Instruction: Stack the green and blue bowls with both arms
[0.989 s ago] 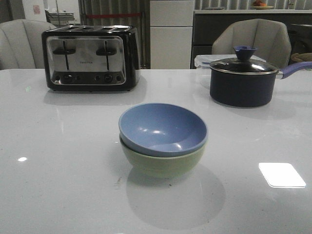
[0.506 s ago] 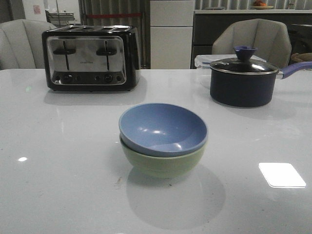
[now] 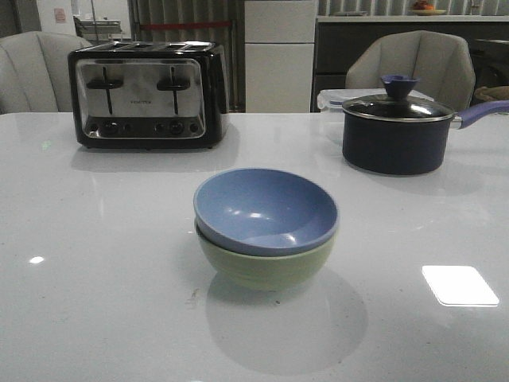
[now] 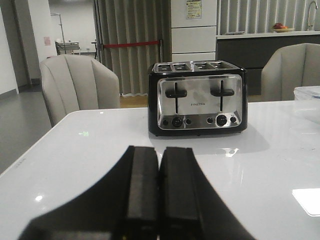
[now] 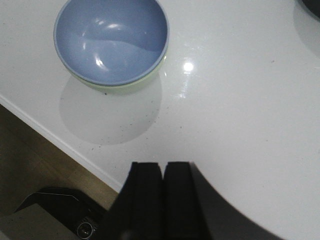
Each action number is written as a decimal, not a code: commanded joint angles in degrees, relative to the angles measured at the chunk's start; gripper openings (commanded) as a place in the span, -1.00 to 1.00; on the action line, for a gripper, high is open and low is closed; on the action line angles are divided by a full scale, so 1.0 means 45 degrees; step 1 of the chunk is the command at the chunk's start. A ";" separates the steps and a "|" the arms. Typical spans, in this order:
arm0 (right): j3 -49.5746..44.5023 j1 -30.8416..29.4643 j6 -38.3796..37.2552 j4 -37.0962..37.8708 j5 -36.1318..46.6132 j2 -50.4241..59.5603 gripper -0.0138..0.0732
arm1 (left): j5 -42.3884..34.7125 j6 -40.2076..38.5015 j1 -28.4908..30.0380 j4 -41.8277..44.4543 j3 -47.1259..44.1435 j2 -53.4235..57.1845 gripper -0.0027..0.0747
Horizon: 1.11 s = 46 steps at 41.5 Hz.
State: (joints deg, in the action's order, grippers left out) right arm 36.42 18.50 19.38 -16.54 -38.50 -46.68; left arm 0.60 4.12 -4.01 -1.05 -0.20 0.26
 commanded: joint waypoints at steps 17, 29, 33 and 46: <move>0.0342 -0.0097 -0.0011 -0.0127 0.0682 0.0132 -0.58 | -0.1147 -0.0028 -0.0038 -0.0025 -0.0050 0.0264 -0.68; -0.0986 -0.1438 0.0001 0.0286 0.2719 0.2502 -0.58 | -0.1147 -0.0028 -0.0038 -0.0025 -0.0050 0.0241 -0.68; -0.2484 -0.2589 0.0001 0.0286 0.4794 0.4086 -0.58 | -0.1147 -0.0028 -0.0038 -0.0025 -0.0050 0.0241 -0.68; -0.6640 -0.3973 0.0001 0.0274 0.8009 0.8401 -0.58 | -0.1147 -0.0028 -0.0038 -0.0025 -0.0050 0.0241 -0.68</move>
State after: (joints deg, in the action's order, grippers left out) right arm 7.95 1.13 19.38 -15.55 -9.54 -11.89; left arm 0.60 4.16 -4.01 -1.05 -0.20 0.26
